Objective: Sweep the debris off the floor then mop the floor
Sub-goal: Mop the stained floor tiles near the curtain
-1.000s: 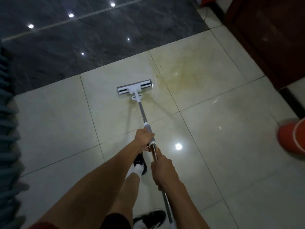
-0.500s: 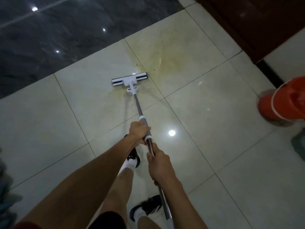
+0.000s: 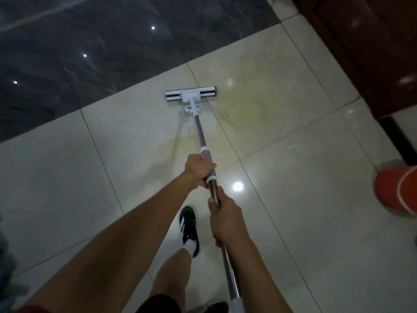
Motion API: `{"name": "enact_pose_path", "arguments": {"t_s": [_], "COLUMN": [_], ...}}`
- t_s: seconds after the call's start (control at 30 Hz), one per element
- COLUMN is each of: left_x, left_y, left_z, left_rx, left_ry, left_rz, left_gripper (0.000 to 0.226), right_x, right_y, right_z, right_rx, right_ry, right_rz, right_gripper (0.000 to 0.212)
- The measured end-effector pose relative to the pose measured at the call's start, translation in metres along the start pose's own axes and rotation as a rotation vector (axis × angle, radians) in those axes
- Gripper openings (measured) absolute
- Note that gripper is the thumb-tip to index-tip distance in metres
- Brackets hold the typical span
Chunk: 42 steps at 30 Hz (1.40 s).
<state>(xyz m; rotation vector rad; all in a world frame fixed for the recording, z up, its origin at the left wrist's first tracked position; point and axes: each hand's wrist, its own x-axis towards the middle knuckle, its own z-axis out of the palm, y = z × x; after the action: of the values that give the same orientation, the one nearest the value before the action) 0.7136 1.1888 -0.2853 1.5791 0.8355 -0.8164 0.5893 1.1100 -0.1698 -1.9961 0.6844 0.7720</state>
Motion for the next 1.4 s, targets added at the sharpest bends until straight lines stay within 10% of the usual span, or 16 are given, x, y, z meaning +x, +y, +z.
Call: {"name": "enact_pose_path", "arguments": {"t_s": [0.9,1.4], "left_x": [0.189,0.147], "left_y": [0.366,0.318], "left_z": [0.076,0.102], "left_rx": [-0.063,-0.191], "left_ry": [0.129,0.167], "left_rz": [0.041,0.000], "left_gripper": [0.025,0.014], "right_x": [0.324,0.291], "right_y": [-0.234,-0.191], "right_z": [-0.197,-0.201], "right_rx": [-0.165,-0.163], "right_ry": [-0.077,-0.090], "right_rz": [-0.060,-0.065], "right_gripper": [0.033,0.040]}}
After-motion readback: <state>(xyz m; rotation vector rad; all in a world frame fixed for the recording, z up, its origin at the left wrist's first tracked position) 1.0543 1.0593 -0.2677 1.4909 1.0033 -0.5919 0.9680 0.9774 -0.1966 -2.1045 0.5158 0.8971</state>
